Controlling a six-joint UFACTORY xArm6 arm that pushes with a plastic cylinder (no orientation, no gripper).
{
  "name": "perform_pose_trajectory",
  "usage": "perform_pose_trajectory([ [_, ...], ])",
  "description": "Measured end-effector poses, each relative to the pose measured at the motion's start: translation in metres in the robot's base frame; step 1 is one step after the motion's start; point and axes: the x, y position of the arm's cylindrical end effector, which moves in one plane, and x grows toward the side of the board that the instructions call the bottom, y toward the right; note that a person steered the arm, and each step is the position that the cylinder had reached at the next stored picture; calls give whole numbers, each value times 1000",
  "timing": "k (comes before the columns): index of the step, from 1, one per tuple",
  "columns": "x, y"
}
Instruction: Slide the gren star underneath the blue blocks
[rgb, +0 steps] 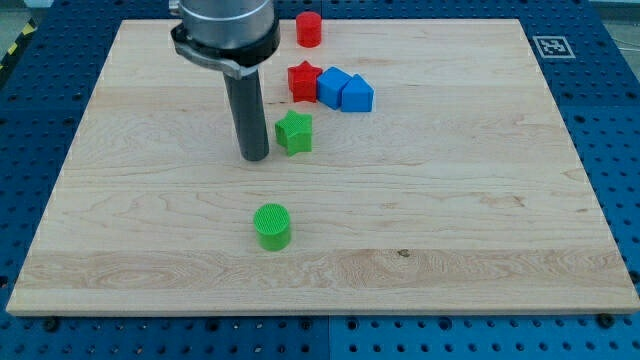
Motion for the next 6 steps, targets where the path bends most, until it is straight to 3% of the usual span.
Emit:
perform_pose_trajectory([
  [6,-35,17],
])
